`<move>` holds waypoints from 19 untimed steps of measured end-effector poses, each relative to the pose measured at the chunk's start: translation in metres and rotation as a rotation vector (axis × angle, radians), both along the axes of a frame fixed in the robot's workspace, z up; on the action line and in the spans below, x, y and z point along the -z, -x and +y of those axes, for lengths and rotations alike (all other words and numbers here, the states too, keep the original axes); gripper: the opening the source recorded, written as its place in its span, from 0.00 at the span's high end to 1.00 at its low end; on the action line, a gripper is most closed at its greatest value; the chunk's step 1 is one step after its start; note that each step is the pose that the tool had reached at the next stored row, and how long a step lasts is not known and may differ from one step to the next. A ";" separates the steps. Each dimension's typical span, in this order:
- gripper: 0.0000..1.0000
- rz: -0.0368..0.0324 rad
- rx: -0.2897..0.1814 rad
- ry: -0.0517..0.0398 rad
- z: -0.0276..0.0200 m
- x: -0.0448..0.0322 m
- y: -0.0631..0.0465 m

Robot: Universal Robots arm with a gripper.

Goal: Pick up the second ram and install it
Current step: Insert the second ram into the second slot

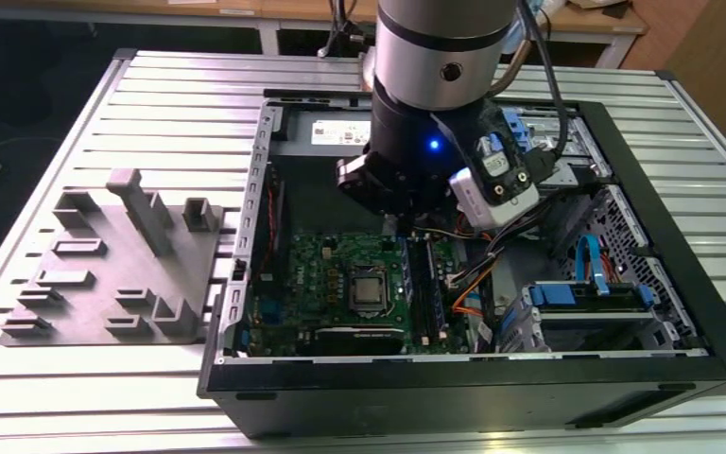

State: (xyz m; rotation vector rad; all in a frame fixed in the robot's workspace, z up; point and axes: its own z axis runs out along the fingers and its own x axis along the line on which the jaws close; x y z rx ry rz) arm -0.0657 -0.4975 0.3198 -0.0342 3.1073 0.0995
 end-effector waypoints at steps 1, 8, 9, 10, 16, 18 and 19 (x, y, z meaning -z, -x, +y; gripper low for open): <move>0.92 0.0000 0.000 0.0000 0.0000 0.0001 0.000; 0.92 0.0001 0.000 0.0000 0.0000 0.0008 -0.005; 0.92 0.0001 0.000 0.0000 0.0000 0.0008 -0.006; 0.92 0.0001 0.000 0.0000 0.0000 0.0009 -0.006; 0.92 0.0000 0.000 -0.0006 0.0001 0.0014 -0.006; 0.92 0.0000 0.000 -0.0009 0.0000 0.0022 -0.006; 0.92 -0.0001 0.000 -0.0014 0.0000 0.0028 -0.007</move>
